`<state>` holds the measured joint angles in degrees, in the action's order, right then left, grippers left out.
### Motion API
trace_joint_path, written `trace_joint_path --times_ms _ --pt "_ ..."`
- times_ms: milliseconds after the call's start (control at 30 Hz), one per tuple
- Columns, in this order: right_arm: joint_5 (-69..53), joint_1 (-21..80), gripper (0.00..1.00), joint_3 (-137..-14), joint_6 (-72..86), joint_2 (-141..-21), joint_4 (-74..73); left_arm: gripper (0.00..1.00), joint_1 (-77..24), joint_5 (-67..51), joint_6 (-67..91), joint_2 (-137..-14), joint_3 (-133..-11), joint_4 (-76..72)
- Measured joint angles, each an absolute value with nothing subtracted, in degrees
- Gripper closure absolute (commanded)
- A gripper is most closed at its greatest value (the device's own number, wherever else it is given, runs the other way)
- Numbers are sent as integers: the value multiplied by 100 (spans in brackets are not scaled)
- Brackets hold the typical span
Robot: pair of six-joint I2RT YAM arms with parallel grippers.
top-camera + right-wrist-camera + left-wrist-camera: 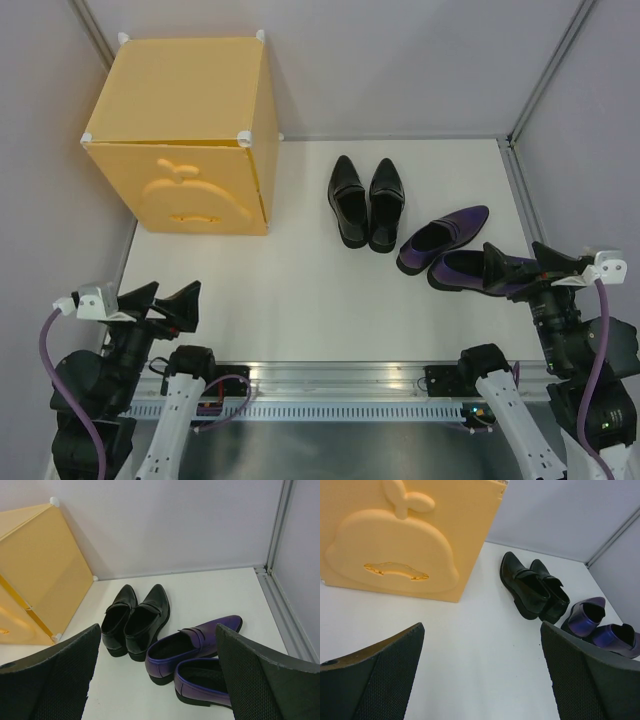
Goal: Place and organize the shoes in the shoe cabinet
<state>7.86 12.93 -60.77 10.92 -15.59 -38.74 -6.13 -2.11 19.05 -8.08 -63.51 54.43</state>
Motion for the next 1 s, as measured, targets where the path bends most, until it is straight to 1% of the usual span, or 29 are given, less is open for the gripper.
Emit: trace_joint_path --times_ms 200,333,533,733,833,900,1000 --pt "768 1291 2 -5848 1133 -1441 -3774 0 -613 -292 1922 -1125 -6337 5561" --pt "698 1293 2 -5636 1179 -1428 -3723 0 -613 -307 2040 -1542 -6333 5673" --pt "478 1293 2 -5395 1234 -1481 -3723 0 -613 -281 2340 -2777 -6381 5708" --pt "266 1293 2 -5068 1282 -1490 -3682 0 -615 -161 2661 -4112 -6442 5258" --pt "211 1293 2 -4960 1313 -1490 -3682 0 -718 95 2880 -4654 -6595 4974" --pt "172 1293 2 -4923 1332 -1476 -3675 0 -976 473 2980 -5000 -6834 4838" --pt "128 1293 2 -4869 1367 -1422 -3653 0 -1887 1494 3037 -5596 -7588 4733"
